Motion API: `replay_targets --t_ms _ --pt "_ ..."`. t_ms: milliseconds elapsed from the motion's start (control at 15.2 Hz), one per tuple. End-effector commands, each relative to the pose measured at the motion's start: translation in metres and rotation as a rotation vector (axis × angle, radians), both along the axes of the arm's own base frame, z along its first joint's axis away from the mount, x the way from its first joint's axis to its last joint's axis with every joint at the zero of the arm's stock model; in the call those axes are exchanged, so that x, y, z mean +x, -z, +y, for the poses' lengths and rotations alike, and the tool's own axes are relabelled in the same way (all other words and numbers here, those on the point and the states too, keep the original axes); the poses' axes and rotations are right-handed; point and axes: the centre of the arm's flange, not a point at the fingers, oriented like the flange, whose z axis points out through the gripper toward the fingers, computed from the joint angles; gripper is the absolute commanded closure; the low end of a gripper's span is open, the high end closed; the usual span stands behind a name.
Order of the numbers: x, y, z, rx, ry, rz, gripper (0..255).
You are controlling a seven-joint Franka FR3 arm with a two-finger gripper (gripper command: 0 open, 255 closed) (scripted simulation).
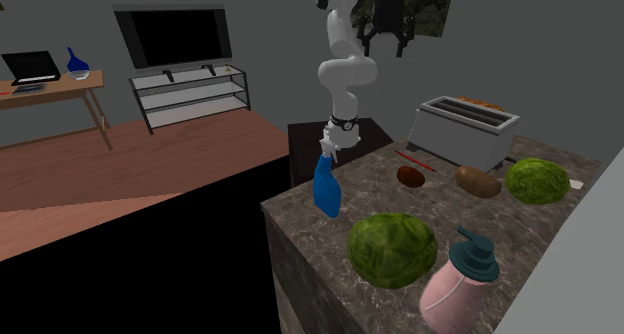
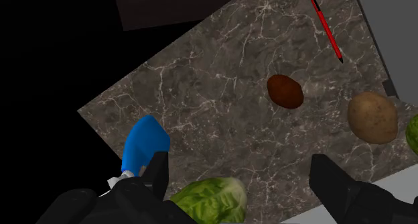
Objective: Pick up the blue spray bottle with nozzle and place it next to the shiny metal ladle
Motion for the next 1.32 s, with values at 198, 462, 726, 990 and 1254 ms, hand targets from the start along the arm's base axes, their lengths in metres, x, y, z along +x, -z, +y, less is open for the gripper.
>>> replay_targets --t_ms 198,462,726,990,1254 --pt "0.019 0.019 -0.032 0.003 -0.063 0.022 0" --pt "0.046 0.046 -0.073 0.006 -0.147 0.051 0" --pt "0.076 0.073 -0.112 0.010 -0.231 0.081 0" --pt "0.108 0.101 -0.148 0.014 -0.315 0.110 0" --pt "0.142 0.131 -0.181 0.018 -0.399 0.140 0"
